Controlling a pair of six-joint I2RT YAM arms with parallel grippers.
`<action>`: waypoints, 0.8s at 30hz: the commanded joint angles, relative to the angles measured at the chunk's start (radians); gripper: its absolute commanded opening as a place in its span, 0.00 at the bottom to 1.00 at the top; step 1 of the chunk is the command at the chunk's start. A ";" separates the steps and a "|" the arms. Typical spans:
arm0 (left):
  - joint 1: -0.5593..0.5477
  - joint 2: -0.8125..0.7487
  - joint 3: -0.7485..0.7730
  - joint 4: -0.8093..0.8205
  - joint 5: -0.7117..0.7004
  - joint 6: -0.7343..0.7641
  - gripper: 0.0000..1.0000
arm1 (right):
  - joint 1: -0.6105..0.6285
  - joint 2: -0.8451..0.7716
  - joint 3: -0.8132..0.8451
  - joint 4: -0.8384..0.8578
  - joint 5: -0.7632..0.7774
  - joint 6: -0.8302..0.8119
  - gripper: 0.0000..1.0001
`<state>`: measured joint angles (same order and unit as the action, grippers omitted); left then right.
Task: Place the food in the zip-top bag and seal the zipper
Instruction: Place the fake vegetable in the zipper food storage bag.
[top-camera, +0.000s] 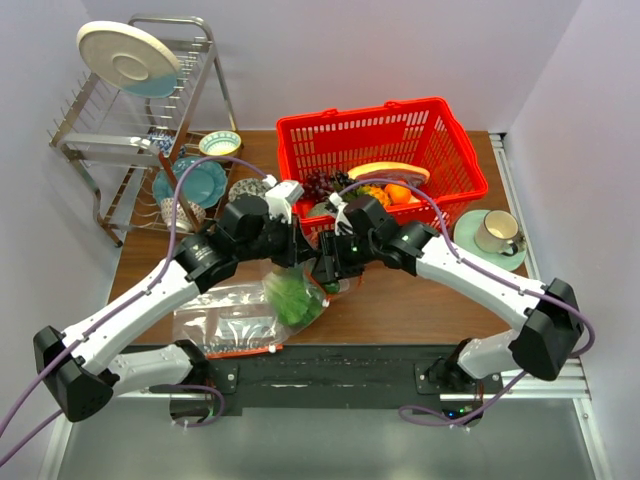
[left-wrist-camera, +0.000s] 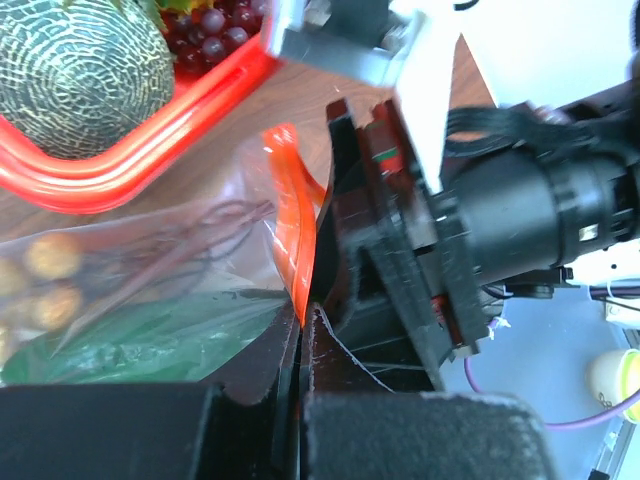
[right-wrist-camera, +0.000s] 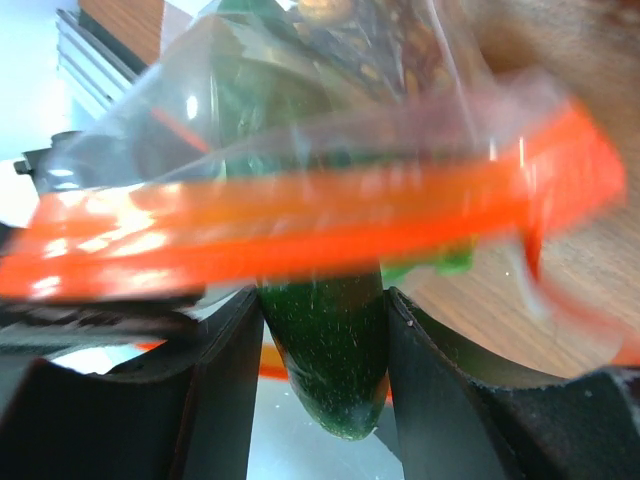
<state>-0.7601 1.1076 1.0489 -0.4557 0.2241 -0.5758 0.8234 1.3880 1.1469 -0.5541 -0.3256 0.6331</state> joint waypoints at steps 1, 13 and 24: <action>-0.004 -0.038 0.013 0.101 0.083 -0.035 0.00 | 0.003 0.028 0.037 0.095 0.039 0.016 0.10; -0.002 -0.080 0.055 0.020 -0.020 -0.042 0.00 | 0.003 -0.075 -0.122 0.395 0.037 0.083 0.55; -0.001 -0.083 0.068 -0.052 -0.132 -0.029 0.00 | 0.003 -0.254 -0.110 0.137 0.115 -0.041 0.69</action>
<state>-0.7559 1.0420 1.0676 -0.5255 0.1173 -0.5919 0.8246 1.2068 1.0187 -0.3355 -0.2707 0.6426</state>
